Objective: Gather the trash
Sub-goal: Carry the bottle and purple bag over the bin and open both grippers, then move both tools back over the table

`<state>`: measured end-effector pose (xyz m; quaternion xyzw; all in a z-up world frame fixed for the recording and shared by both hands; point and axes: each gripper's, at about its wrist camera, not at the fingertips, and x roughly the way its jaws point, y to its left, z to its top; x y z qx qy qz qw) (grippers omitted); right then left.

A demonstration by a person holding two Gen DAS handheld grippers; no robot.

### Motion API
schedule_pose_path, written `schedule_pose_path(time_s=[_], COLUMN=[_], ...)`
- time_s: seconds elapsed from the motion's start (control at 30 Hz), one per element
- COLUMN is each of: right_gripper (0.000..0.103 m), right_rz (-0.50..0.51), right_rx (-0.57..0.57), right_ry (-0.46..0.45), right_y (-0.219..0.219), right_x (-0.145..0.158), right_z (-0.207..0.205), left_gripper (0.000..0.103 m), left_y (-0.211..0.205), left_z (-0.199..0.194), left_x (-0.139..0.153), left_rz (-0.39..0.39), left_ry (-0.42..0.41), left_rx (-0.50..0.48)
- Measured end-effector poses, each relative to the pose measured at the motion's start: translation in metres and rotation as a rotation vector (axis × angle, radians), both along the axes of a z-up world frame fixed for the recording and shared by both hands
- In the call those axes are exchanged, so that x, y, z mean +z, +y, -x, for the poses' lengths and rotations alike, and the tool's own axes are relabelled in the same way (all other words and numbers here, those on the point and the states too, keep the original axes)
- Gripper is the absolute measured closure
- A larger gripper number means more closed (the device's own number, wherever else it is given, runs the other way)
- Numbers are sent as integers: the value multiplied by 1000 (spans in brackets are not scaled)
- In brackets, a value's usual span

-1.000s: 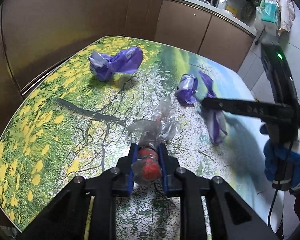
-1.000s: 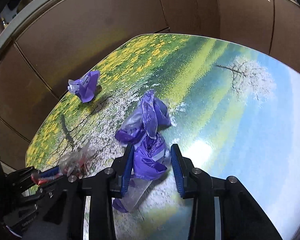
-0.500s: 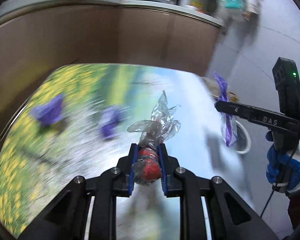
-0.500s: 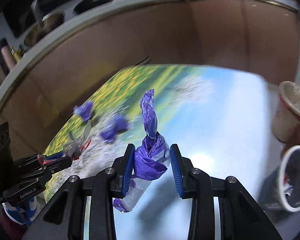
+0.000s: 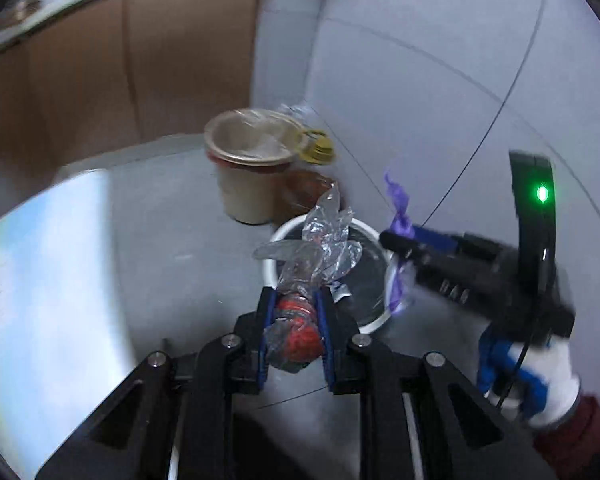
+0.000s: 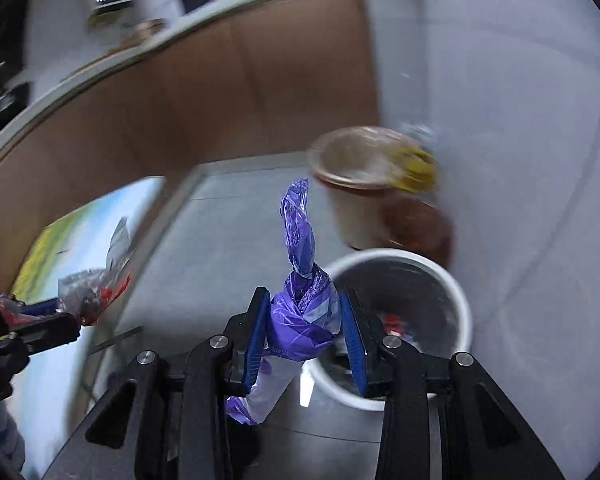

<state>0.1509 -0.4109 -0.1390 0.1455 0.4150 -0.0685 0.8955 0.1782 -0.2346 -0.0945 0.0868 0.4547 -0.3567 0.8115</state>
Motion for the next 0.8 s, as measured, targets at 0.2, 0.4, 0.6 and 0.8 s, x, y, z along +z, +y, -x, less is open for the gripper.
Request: schedule_pose_path(time_s=[0.2,0.4,0.6,0.8], right_gripper=[57,45,44,41], right_rz=[0,7,23,59], right_rx=[-93,-160,-175,-141], right_ry=[64,82,56,-28], right_y=[-49,-67,-58,-23], right_x=[-45,-57,-43,4], right_z=[-18,-11,1,18], left_gripper=[76,58,58,58], left_y=[-63,-76,-46,12], left_z=[-45,-57,-46,-19], left_x=[-41,-53,-25,24], left_rz=[35,104,141,176], left_ry=[116,179,111,-21], left_rx=[-13,-9,29,115])
